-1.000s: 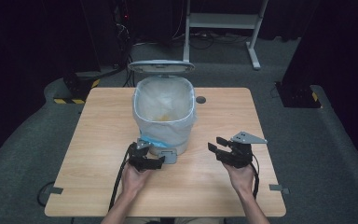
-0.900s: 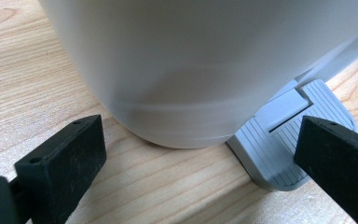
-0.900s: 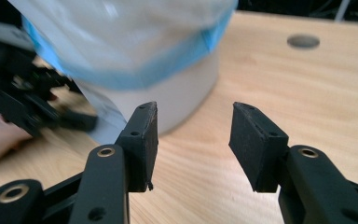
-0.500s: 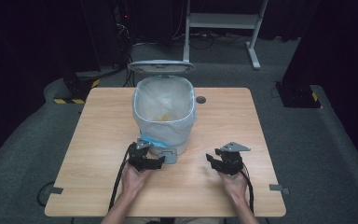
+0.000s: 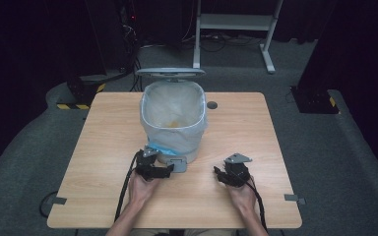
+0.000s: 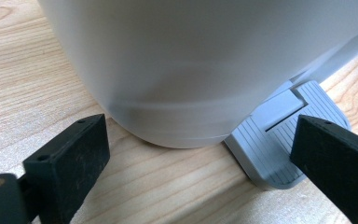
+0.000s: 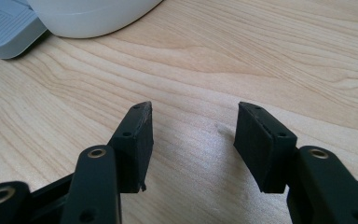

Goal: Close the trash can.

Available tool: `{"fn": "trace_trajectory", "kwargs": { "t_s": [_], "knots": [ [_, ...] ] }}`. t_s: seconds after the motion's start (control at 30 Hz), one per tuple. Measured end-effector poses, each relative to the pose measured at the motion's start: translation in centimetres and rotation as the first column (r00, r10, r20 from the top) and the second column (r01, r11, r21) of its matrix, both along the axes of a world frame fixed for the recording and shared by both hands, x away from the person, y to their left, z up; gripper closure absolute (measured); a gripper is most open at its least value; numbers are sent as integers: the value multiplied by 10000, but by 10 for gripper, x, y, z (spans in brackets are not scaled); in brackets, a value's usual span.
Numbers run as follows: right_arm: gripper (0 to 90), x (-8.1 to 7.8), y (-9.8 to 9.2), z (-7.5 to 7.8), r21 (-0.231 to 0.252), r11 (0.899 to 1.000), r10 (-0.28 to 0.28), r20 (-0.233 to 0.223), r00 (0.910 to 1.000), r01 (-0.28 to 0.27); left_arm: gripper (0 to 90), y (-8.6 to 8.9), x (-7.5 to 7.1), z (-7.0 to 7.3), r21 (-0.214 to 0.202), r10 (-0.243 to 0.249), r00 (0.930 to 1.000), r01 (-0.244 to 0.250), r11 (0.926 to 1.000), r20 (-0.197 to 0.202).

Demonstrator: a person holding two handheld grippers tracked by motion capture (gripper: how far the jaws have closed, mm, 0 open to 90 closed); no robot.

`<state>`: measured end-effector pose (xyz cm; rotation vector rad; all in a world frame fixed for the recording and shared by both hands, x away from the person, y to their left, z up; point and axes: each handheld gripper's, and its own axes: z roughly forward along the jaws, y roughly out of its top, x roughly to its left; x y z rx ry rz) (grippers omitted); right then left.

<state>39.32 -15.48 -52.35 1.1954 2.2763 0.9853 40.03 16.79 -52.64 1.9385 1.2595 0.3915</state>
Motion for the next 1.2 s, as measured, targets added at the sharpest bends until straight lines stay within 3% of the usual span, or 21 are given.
{"fn": "trace_trajectory", "kwargs": {
  "t_s": [0.63,0.77,0.9,1.2],
  "knots": [
    [442,0,0,0,-39,10000,-77,6,10000,77,54,1,-4,2,-209,-102,9999,101,9997,-50],
    [441,0,0,0,-45,9999,-101,12,9999,102,38,5,-5,4,-585,-263,9994,249,9980,-234],
    [439,0,0,0,-39,9999,-125,24,9999,125,0,1,-7,3,-341,-599,9979,591,9977,-252],
    [438,0,1,0,-46,9999,-145,15,9999,145,22,3,-16,9,52,-513,9987,513,9987,51]
  ]
}}
